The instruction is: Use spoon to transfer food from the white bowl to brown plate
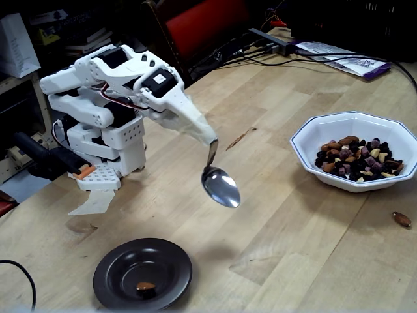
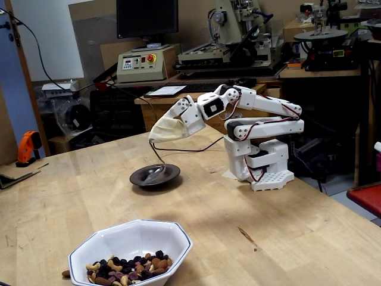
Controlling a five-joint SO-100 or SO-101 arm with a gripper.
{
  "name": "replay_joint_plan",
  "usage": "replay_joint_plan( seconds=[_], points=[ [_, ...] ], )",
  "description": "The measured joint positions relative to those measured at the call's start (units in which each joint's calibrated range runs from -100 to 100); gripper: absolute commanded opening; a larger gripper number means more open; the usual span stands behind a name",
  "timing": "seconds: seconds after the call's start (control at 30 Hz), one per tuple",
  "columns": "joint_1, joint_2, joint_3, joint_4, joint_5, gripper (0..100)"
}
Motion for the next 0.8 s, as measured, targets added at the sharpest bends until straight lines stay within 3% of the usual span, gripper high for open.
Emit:
replay_joint_plan(
  seconds=[0.8],
  points=[
    [-1.46, 0.00, 0.00, 0.00, 0.00, 4]
  ],
)
